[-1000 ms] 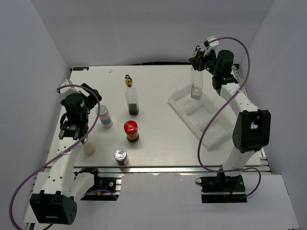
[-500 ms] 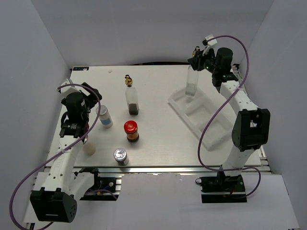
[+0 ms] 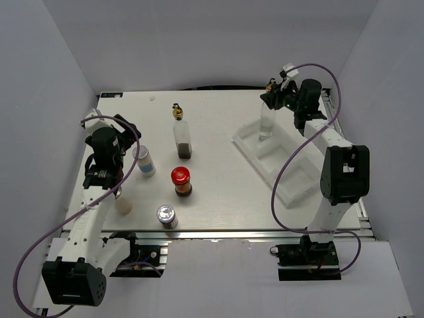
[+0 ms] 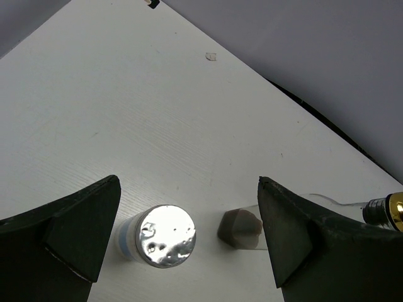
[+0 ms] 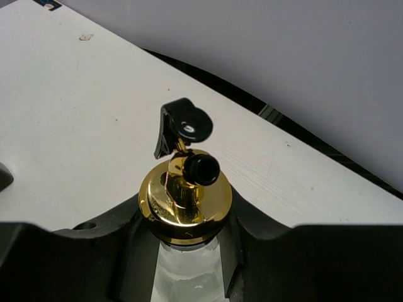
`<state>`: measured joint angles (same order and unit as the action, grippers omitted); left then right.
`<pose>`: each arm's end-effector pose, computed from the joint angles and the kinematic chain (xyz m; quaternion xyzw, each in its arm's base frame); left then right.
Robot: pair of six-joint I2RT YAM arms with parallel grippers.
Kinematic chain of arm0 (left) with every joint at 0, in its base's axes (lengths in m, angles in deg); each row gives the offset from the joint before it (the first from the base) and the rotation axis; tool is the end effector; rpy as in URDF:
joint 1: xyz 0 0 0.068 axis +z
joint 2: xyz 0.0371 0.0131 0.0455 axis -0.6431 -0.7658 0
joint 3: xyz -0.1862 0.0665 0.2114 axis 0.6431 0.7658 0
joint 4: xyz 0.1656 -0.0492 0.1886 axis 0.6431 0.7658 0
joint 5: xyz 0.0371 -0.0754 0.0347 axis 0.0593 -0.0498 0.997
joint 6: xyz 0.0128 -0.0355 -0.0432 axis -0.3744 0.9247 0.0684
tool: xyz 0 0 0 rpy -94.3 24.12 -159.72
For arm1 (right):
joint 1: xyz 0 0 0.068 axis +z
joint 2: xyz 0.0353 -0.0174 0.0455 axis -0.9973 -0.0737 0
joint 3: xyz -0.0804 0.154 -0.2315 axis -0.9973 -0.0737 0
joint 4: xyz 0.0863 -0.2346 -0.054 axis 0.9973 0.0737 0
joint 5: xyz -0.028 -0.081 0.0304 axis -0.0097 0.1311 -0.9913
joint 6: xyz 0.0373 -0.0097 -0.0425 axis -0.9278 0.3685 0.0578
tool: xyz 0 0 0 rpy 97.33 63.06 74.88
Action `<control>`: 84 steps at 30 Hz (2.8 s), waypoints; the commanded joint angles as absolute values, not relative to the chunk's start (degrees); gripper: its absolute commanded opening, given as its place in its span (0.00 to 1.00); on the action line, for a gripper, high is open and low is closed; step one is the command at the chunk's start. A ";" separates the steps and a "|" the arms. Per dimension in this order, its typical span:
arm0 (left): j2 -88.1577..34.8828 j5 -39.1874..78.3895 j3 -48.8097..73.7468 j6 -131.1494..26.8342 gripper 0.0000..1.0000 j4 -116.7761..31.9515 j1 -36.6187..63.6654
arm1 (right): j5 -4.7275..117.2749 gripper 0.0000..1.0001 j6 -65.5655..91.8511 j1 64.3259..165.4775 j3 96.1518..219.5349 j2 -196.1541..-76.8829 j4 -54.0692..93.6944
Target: Organize the condiment bottles
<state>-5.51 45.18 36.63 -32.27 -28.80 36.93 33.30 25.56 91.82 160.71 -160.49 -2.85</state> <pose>0.2075 0.0009 0.3408 -0.2818 0.7526 -0.0570 0.5924 0.4376 0.0671 0.3234 -0.2502 0.6863 0.1964 0.6541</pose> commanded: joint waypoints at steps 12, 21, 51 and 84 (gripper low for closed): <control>-2.91 45.09 37.62 -32.98 0.98 -29.15 37.03 | 29.90 0.63 29.54 90.17 156.39 -154.67 -9.43; -2.03 45.00 36.65 -32.45 0.98 -27.92 37.12 | 33.41 0.89 27.78 89.20 154.45 -149.14 -7.51; -1.86 48.95 35.95 -26.03 0.98 -17.37 37.12 | 38.86 0.89 27.78 125.76 183.09 -159.91 22.39; -2.38 47.38 37.62 -26.91 0.98 -18.86 37.04 | 47.92 0.00 29.80 121.29 175.03 -145.97 15.09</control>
<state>-2.98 47.98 37.33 -26.39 -18.05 36.93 46.66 27.49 125.22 175.46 -153.26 20.61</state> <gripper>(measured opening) 0.983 0.450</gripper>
